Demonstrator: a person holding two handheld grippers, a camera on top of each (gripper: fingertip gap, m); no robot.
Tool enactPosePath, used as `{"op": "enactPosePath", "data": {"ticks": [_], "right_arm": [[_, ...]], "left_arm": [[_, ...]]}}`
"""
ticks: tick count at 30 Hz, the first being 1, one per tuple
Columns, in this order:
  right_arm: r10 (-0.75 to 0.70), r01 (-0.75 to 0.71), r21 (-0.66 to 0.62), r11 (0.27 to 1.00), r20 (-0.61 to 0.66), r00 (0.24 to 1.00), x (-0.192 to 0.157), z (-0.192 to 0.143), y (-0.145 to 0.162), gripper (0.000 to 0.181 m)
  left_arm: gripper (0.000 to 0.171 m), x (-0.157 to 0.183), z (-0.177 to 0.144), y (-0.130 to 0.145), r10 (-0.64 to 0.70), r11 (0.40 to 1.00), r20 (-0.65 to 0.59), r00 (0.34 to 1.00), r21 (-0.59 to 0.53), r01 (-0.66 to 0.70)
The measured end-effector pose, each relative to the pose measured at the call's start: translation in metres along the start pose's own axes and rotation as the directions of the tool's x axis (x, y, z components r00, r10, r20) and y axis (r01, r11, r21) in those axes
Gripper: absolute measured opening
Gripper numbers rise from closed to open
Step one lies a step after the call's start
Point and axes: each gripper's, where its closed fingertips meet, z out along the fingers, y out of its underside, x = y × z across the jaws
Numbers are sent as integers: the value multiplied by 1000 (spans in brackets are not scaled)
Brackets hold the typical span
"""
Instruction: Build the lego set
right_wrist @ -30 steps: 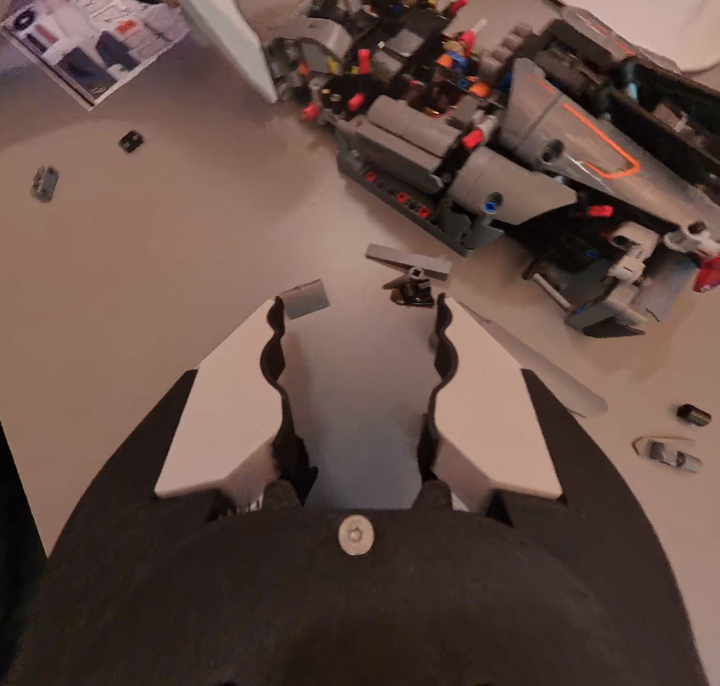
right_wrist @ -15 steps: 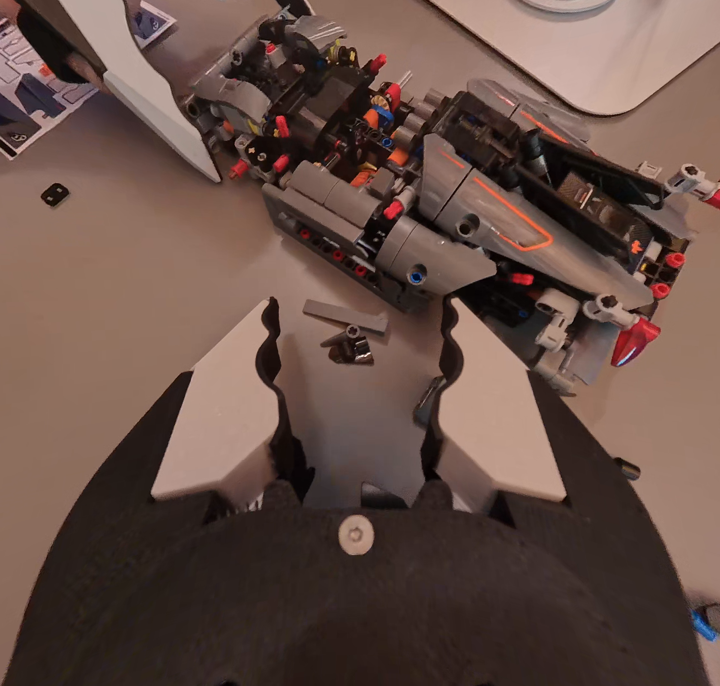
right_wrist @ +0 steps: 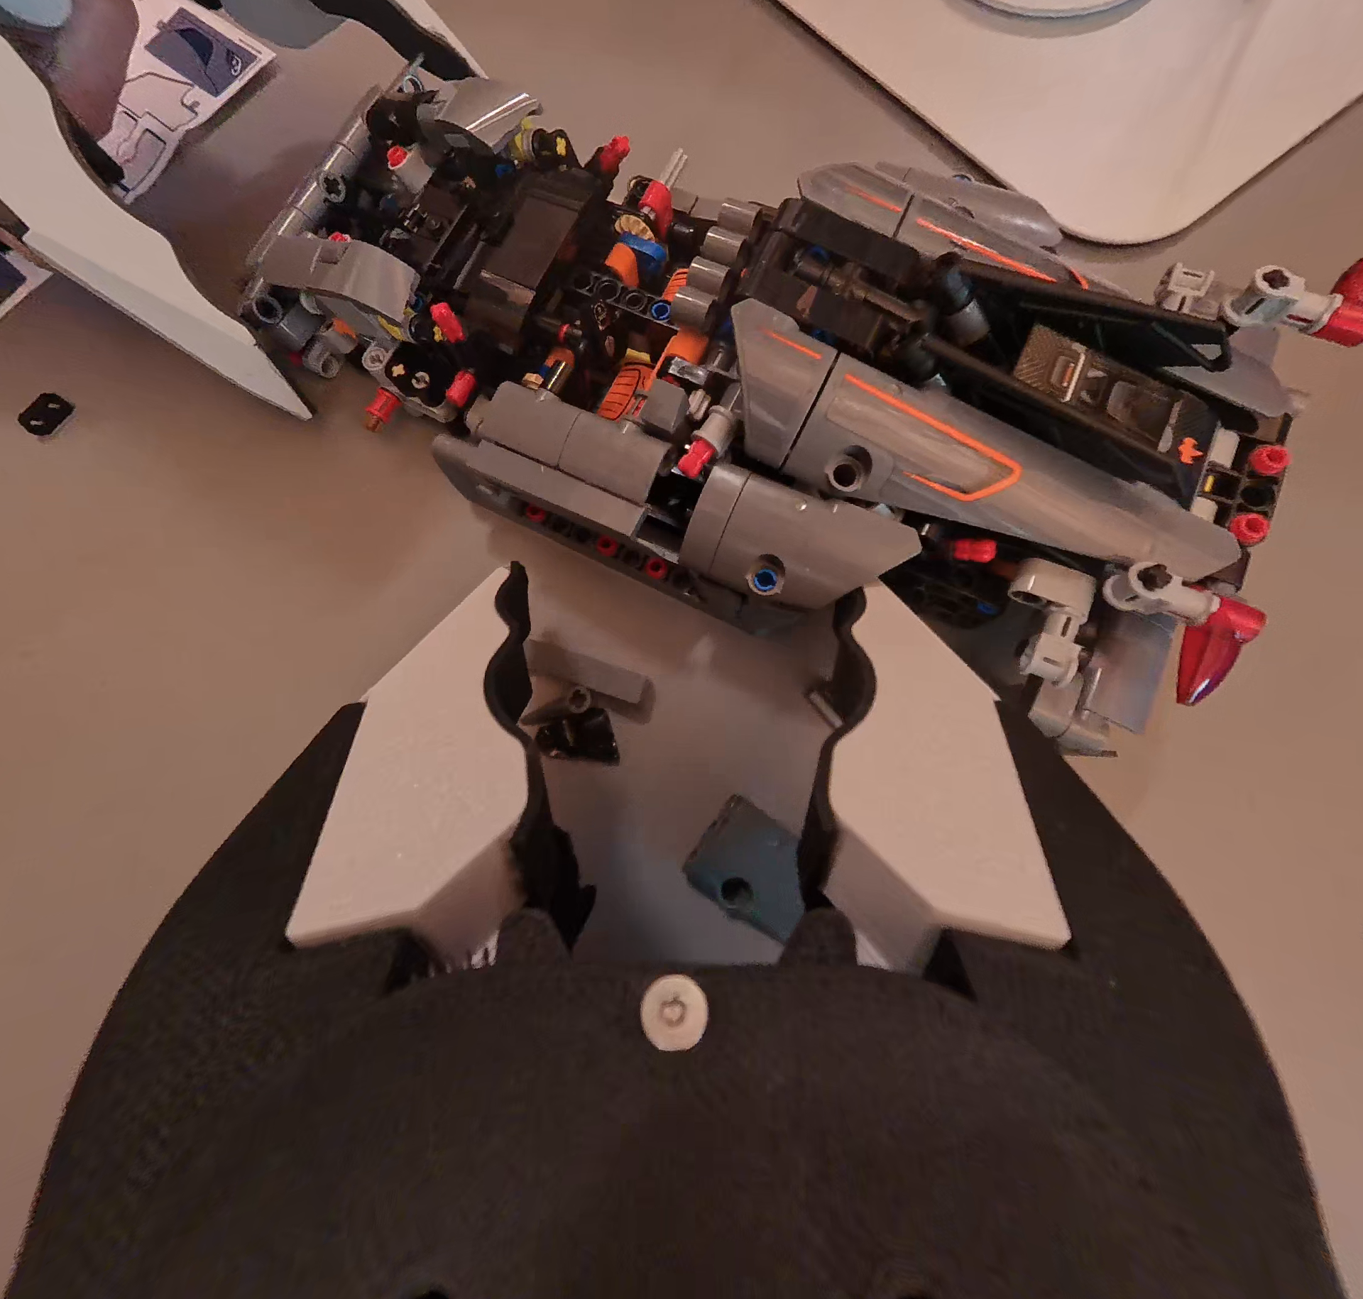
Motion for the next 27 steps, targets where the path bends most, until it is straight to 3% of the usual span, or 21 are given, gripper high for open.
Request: {"op": "enactPosePath", "data": {"ticks": [13, 16, 21, 24, 27], "right_arm": [[-27, 29, -19, 999, 90, 996, 2, 14, -17, 83], [-33, 37, -27, 999, 119, 992, 0, 16, -19, 76], [-76, 83, -40, 996, 145, 986, -5, 19, -20, 82], [-76, 83, -36, 996, 167, 983, -6, 8, -19, 79], [-68, 68, 7, 998, 182, 981, -4, -25, -32, 71]], "left_arm": [[120, 16, -17, 8, -118, 992, 11, 993, 39, 118], [120, 19, -21, 13, -136, 990, 9, 991, 28, 136], [120, 28, -28, 17, -170, 985, -15, 985, 21, 170], [120, 34, -34, 19, -181, 983, -49, 982, 29, 182], [118, 28, -56, 12, -201, 975, -64, 978, 81, 206]]}}
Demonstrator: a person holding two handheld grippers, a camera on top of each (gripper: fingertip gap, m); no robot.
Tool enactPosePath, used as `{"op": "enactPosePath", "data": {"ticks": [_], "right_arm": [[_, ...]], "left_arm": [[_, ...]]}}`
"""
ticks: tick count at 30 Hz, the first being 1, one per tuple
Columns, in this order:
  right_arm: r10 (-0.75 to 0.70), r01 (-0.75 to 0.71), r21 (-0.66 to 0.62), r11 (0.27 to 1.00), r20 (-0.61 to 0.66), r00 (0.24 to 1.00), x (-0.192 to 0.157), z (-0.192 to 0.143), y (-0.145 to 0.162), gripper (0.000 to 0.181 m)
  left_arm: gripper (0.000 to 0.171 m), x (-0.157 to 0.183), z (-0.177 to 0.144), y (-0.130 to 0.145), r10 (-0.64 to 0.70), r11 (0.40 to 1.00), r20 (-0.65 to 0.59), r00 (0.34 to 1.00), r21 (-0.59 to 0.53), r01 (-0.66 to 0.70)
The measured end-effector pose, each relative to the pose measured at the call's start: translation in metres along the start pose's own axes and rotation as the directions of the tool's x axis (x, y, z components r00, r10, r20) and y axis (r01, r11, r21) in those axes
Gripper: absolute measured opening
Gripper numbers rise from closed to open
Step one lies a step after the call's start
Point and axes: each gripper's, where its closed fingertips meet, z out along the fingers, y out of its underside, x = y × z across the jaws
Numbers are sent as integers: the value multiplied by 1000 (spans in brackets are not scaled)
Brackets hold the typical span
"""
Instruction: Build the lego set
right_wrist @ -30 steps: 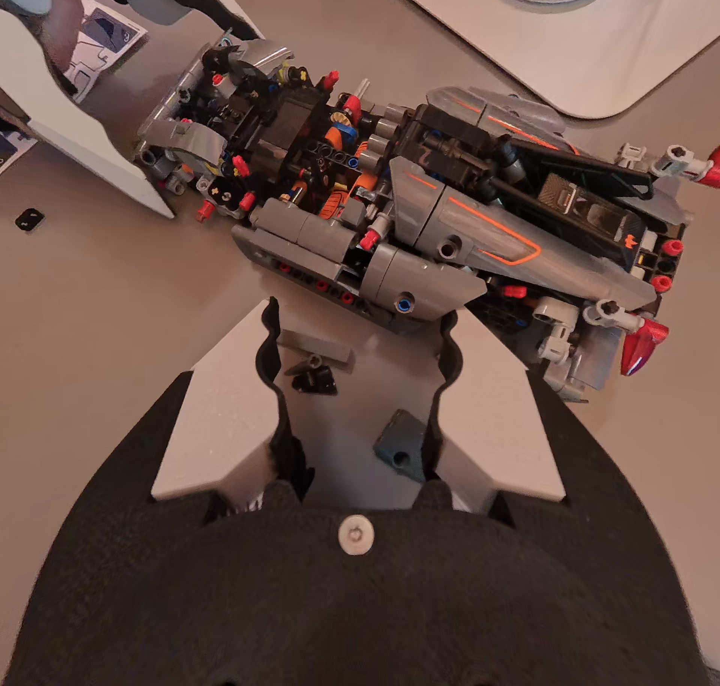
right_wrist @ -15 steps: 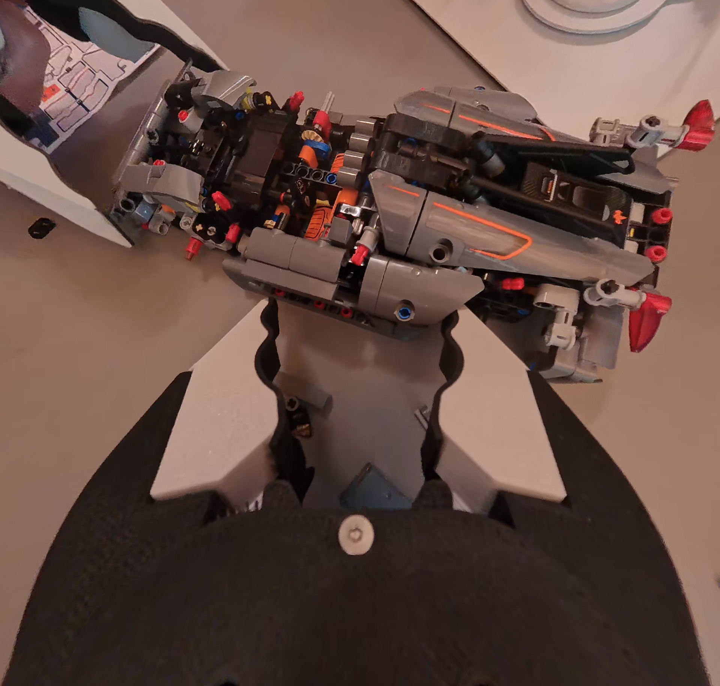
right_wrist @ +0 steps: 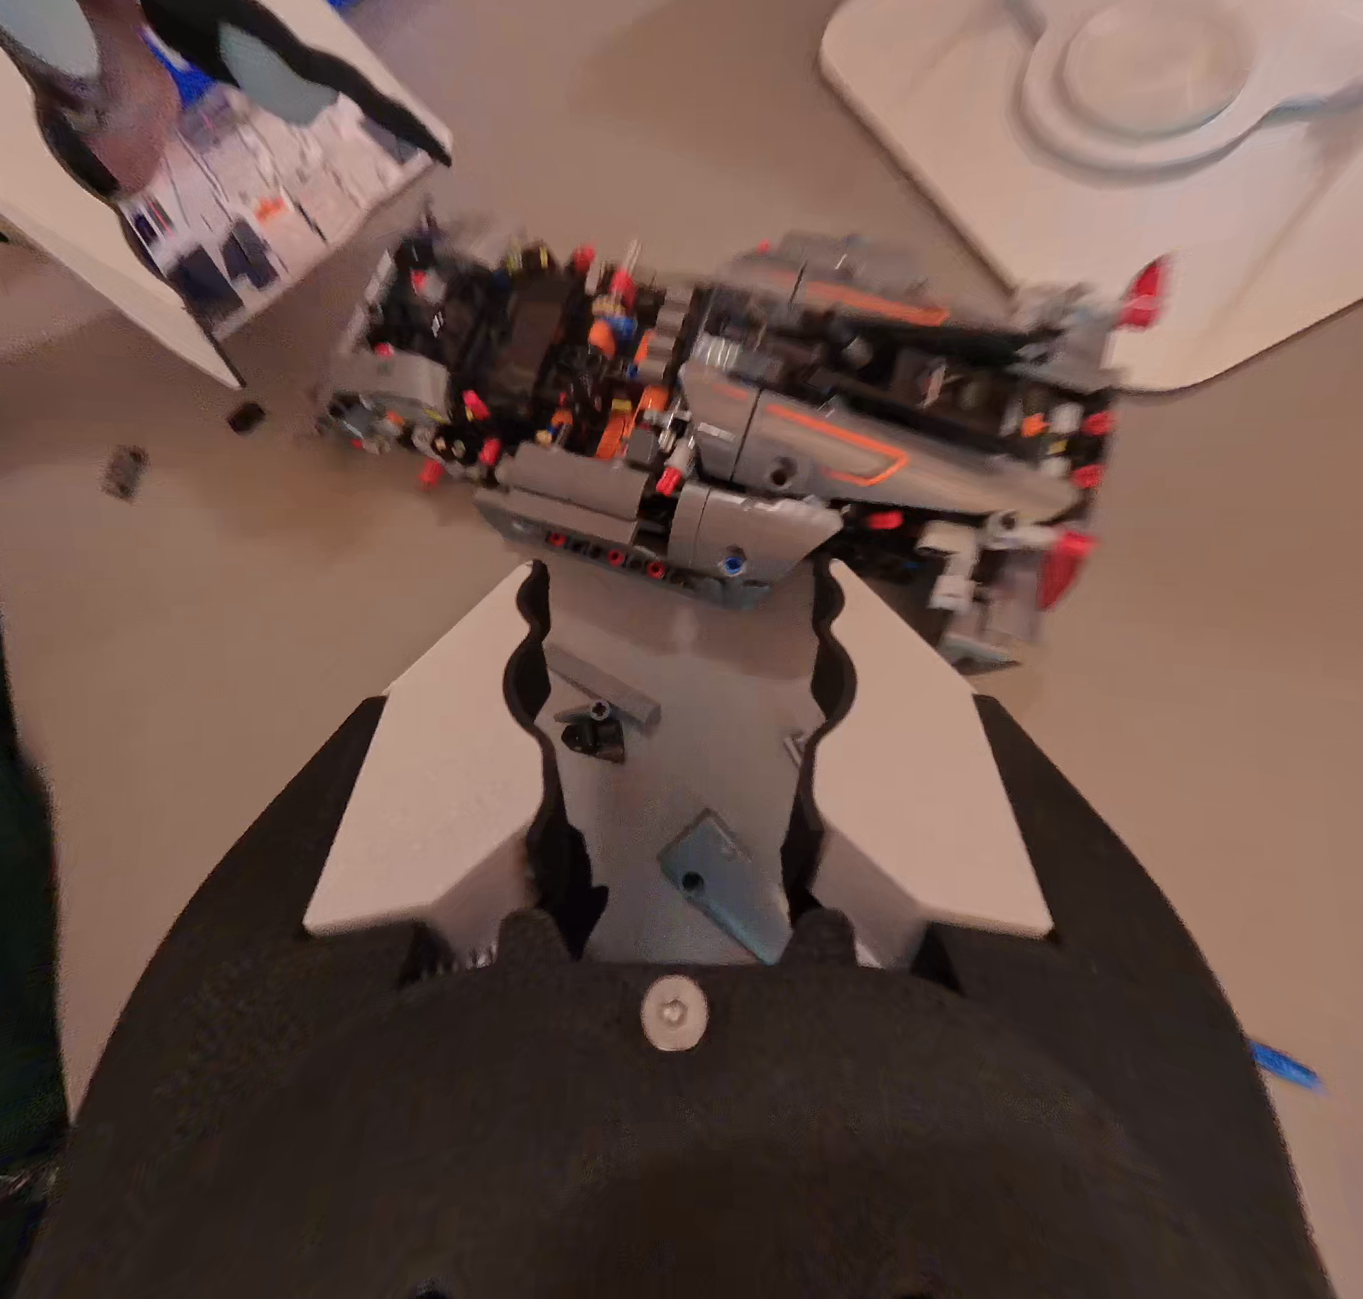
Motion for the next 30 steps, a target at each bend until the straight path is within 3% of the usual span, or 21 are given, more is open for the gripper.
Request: {"op": "enactPosePath", "data": {"ticks": [3, 5, 7, 9, 13, 14, 16, 19, 25, 28, 30], "right_arm": [[-1, 16, 202, 979, -74, 997, 18, -50, -49, 67], [11, 41, 353, 935, -143, 990, 35, -82, -87, 68], [32, 50, 439, 897, -178, 983, 46, -101, -109, 67], [37, 52, 463, 885, -182, 983, 50, -104, -116, 67], [28, 75, 461, 884, -212, 977, 46, -93, -111, 66], [30, 72, 458, 886, -213, 977, 46, -91, -108, 66], [33, 62, 458, 887, -197, 980, 43, -87, -102, 65], [28, 65, 444, 894, -201, 979, 45, -86, -96, 64], [29, 66, 454, 889, -198, 980, 56, -91, -95, 63], [23, 81, 451, 889, -219, 975, 61, -93, -100, 62], [22, 96, 471, 877, -239, 971, 67, -98, -108, 63]], "left_arm": [[107, -8, -33, -51, 43, 987, 35, 998, 155, -48], [96, -17, -50, -105, 152, 949, 148, 977, 254, -186], [85, -23, -56, -161, 292, 887, 294, 910, 272, -373], [79, -29, -51, -216, 423, 797, 452, 785, 226, -560], [66, -43, -18, -298, 639, 588, 631, 439, -33, -808], [62, -50, -2, -305, 688, 559, 611, 393, -100, -823], [59, -81, 24, -305, 749, 568, 566, 345, -280, -774], [25, -106, 33, -296, 775, 568, 547, 317, -383, -729], [9, -100, 31, -289, 747, 581, 566, 349, -300, -757], [4, -99, 28, -287, 725, 617, 559, 403, -265, -741], [4, -100, 28, -285, 696, 661, 535, 479, -218, -718]]}}
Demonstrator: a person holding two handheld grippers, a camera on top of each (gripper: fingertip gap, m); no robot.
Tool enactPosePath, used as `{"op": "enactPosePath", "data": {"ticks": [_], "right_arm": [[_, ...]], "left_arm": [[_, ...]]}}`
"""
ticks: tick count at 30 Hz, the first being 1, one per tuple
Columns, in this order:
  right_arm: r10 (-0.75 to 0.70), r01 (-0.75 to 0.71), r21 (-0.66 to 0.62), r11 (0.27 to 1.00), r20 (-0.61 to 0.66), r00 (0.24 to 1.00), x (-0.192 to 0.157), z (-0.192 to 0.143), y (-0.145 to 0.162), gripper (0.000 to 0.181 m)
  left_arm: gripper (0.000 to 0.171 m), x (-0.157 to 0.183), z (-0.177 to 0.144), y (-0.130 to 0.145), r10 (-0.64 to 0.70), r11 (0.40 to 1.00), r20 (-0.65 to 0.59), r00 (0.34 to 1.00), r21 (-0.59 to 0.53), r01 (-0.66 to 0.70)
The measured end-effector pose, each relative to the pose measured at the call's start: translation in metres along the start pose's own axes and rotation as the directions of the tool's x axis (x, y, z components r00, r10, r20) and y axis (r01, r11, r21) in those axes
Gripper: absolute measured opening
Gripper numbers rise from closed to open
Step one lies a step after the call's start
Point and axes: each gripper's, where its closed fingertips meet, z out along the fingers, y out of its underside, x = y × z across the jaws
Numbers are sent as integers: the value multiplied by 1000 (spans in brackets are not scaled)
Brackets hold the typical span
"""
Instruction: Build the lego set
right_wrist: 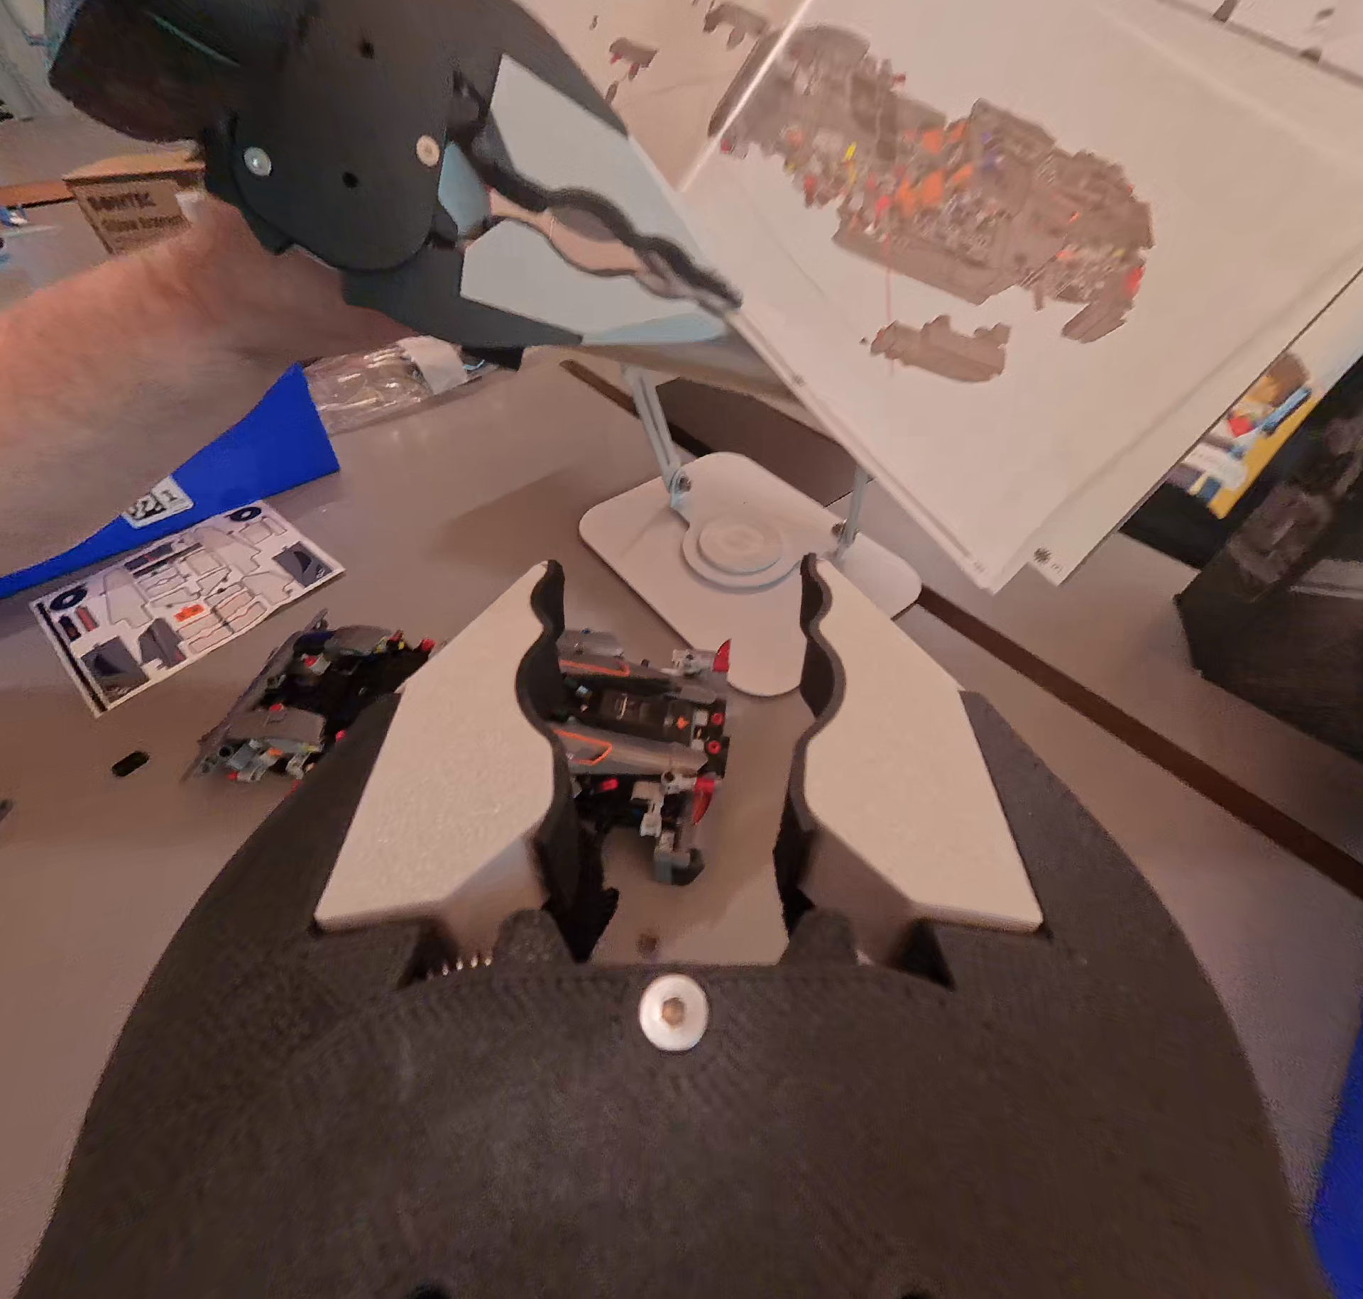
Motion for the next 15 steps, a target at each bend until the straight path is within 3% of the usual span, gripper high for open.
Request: {"op": "enactPosePath", "data": {"ticks": [3, 6, 10, 13, 15], "right_arm": [[-23, 31, 114, 993, -70, 997, 22, 2, -32, 75], [-92, 135, 193, 972, -218, 972, 65, 14, -72, 91], [-158, 192, 115, 975, -252, 955, 123, 62, -98, 107], [-186, 192, -3, 981, -275, 943, 168, 101, -93, 110], [-145, 149, -1, 989, -226, 963, 179, 121, -91, 108]], "left_arm": [[5, 2, 2, 4, -14, 1000, -25, 1000, -3, 14], [6, 3, 5, 6, 1, 1000, -12, 1000, -17, -2], [5, 3, 5, 7, -3, 1000, -23, 1000, -19, 3], [5, 4, 6, 6, -6, 1000, -26, 1000, -15, 6], [6, 4, 6, 7, 0, 1000, -25, 1000, -19, 0]]}}
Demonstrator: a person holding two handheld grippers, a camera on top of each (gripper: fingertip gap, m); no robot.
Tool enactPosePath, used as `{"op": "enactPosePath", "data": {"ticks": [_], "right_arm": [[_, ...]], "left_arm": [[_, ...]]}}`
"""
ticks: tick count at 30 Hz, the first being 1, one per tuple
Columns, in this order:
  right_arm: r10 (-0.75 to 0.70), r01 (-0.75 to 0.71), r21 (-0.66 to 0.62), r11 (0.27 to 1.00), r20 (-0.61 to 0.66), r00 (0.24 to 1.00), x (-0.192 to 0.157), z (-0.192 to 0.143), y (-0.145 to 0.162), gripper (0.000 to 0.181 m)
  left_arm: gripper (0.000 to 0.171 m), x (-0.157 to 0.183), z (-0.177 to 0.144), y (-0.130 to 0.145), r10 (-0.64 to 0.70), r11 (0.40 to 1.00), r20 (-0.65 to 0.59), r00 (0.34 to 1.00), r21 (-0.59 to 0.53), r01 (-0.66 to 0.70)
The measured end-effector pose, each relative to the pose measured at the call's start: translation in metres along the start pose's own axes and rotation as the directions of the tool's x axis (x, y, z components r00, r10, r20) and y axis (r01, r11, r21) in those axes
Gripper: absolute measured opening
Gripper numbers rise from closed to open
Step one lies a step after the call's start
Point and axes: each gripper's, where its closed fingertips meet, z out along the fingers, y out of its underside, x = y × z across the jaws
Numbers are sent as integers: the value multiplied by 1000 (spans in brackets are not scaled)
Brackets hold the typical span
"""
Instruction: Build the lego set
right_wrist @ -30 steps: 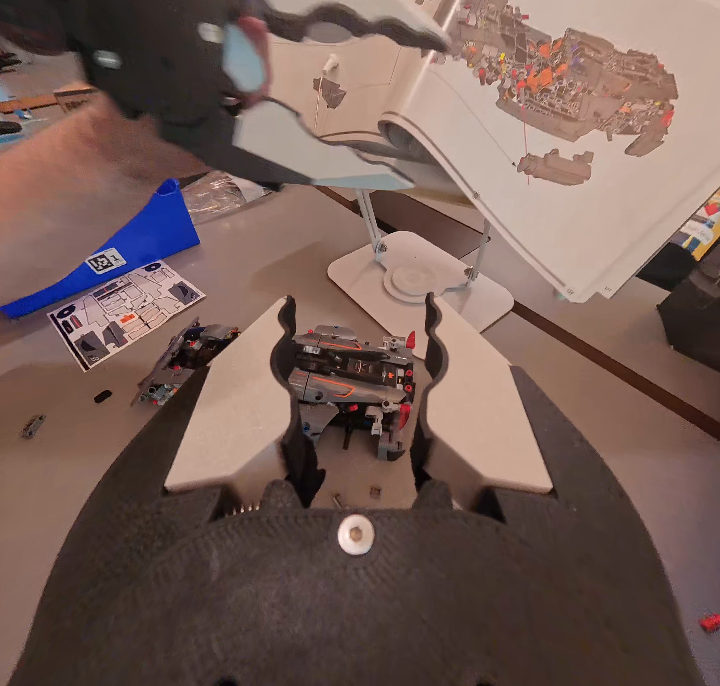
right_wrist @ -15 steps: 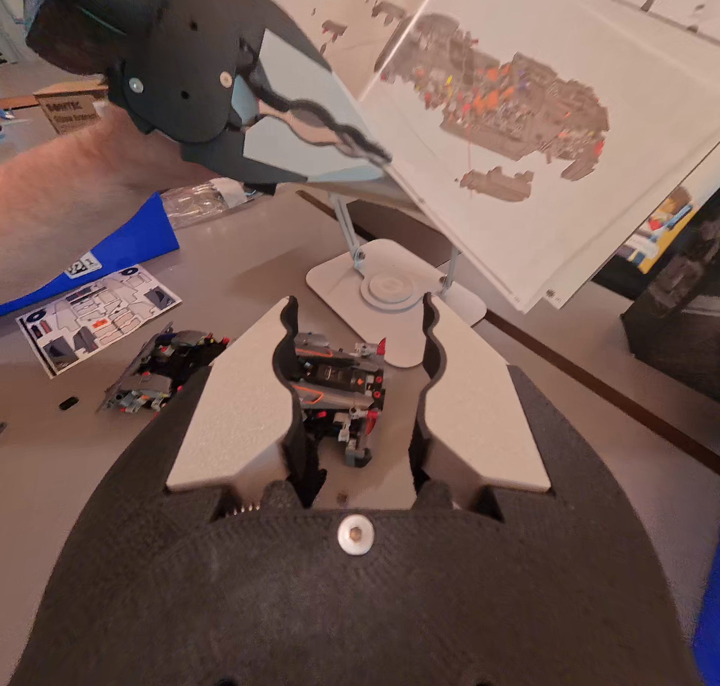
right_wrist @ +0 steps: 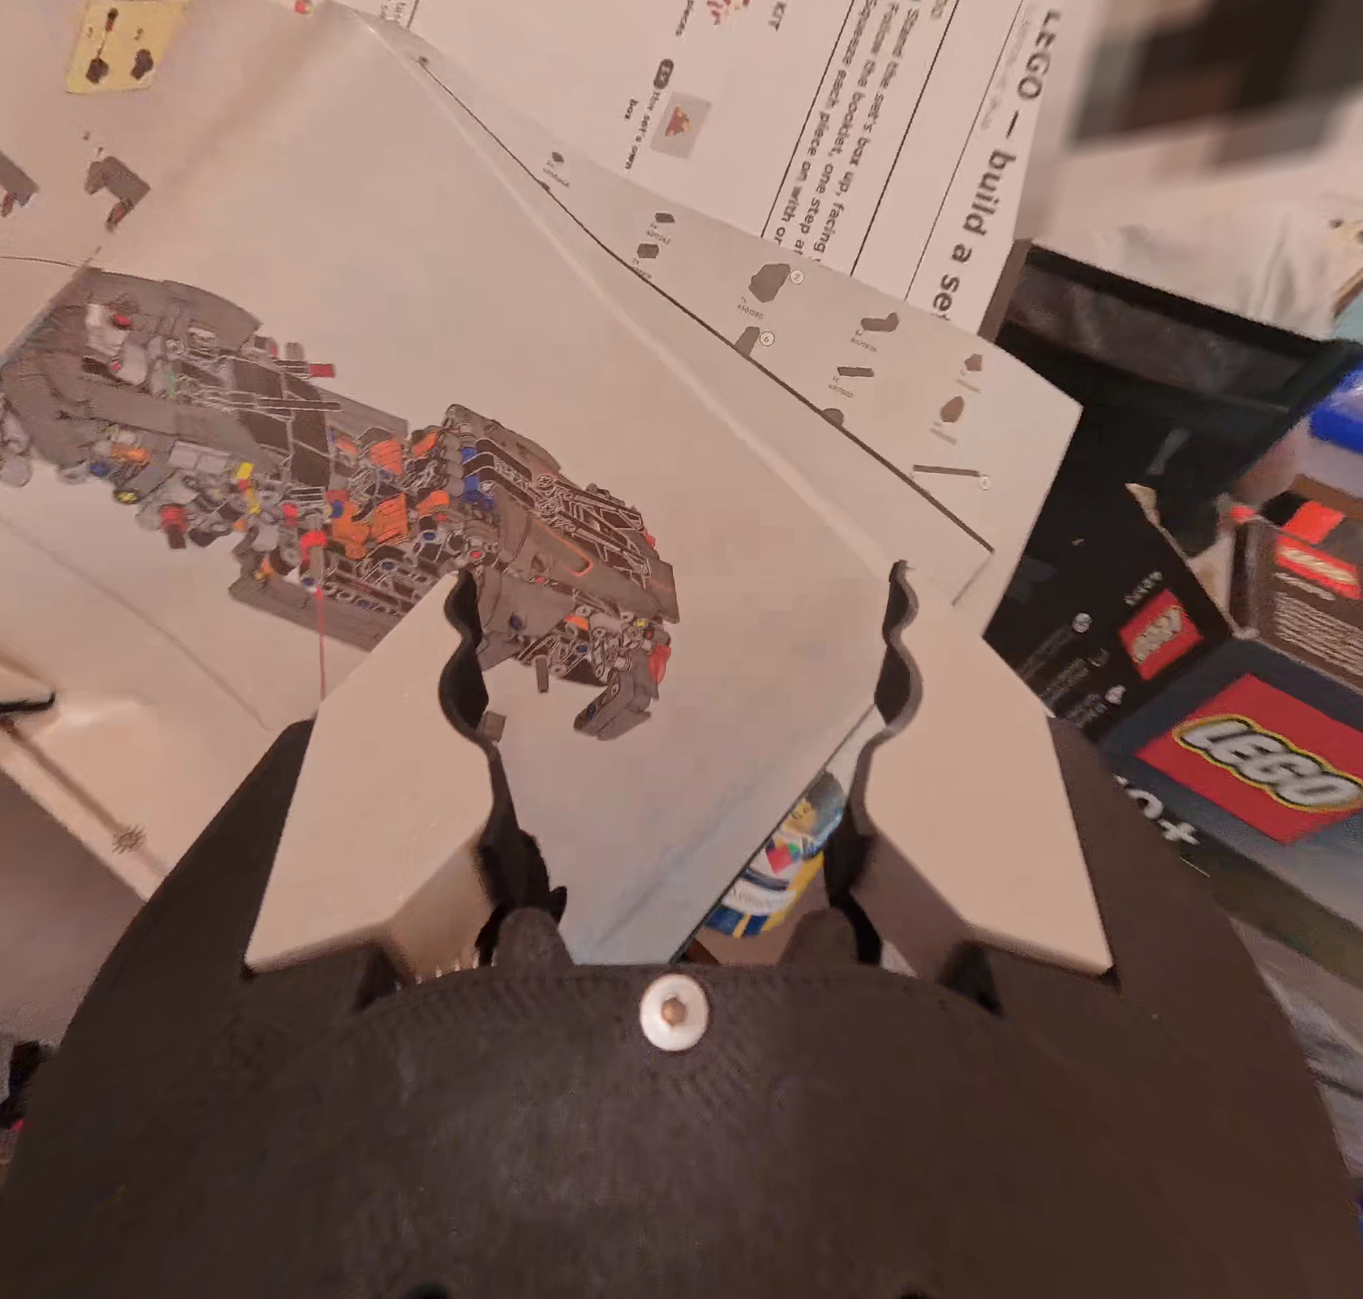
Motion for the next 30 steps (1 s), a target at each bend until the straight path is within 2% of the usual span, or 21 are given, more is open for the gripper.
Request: {"op": "enactPosePath", "data": {"ticks": [4, 8, 13, 16, 21, 23, 26, 30], "right_arm": [[-6, 8, -51, 999, 41, 999, -3, 19, 12, 101], [-15, 16, -33, 999, 32, 999, -4, 18, 15, 96], [-42, 43, -39, 998, 26, 999, -7, 16, 15, 80], [-110, 111, -58, 992, 29, 994, -14, 13, 15, 55], [-183, 187, -36, 982, 100, 978, -42, -3, 4, 0], [-181, 185, -9, 983, 141, 973, -55, -14, -6, 0], [-168, 166, 29, 986, 191, 967, -72, -32, -27, 0], [-88, 83, 29, 996, 369, 925, -115, -48, -56, 0]], "left_arm": [[5, 1, 1, 1, -12, 1000, -13, 1000, 15, 12], [5, 2, 3, 3, -10, 1000, -18, 1000, 28, 11], [6, 1, 3, 2, -12, 999, -13, 1000, 39, 12], [6, 1, 3, 2, -14, 999, -14, 1000, 44, 15], [9, 1, -3, -2, -31, 997, 3, 1000, 70, 31], [11, -1, -9, -5, -42, 995, 20, 999, 92, 40], [35, -11, -30, -9, -117, 981, 70, 991, 166, 104], [57, -28, -75, -19, -252, 922, 112, 961, 328, 204]]}}
